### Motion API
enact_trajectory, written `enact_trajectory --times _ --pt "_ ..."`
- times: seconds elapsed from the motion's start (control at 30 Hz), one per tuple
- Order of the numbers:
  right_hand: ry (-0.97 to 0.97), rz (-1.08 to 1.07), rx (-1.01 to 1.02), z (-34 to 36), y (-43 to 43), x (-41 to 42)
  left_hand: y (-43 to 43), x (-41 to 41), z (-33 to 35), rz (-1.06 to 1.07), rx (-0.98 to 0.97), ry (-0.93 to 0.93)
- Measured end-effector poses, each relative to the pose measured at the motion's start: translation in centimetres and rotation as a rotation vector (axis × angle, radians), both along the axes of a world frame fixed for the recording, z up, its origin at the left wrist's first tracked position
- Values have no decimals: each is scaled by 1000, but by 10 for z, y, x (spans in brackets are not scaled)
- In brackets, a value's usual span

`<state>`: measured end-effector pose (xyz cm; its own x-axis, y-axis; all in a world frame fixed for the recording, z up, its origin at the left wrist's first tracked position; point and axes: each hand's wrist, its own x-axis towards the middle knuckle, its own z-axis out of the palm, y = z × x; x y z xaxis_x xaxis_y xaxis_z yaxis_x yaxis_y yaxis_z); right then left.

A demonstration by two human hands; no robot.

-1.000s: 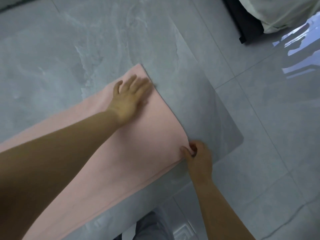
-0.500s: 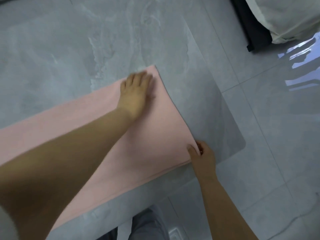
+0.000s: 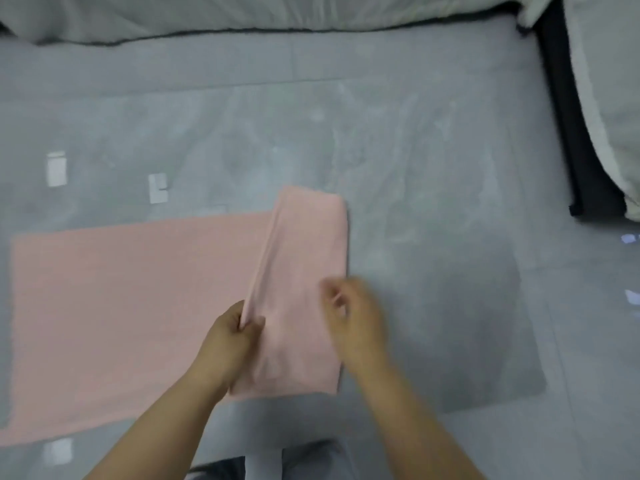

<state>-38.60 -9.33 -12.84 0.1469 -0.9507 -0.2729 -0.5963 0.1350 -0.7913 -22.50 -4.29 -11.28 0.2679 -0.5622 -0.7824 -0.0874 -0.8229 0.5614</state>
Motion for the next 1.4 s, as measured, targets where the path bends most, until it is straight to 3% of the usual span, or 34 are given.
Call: enact_trajectory --times 0.07,0.1,0.3,0.4,0.5,0.63,0.8,1.17,1.4 --pt "114 -94 -8 -17 -48 4 13 12 -6 40 -5 2" --pt "173 -40 -9 -26 -71 12 19 17 -11 63 -12 17" --pt "402 595 37 -68 -144 92 60 31 -58 265 21 102" --pt "578 744 -59 -78 -153 118 78 35 -71 342 14 60" --pt "485 674 -162 -68 -158 125 89 38 -73 430 -46 34" --pt "214 577 -49 -40 -159 136 98 48 -66 588 -139 12" --pt "16 625 71 18 -138 200 129 103 -49 883 -210 -60" --pt "-125 696 174 46 -19 460 261 328 -14 1060 -256 -209" --pt "-67 783 81 27 41 614 319 432 -27 1158 -245 -273"
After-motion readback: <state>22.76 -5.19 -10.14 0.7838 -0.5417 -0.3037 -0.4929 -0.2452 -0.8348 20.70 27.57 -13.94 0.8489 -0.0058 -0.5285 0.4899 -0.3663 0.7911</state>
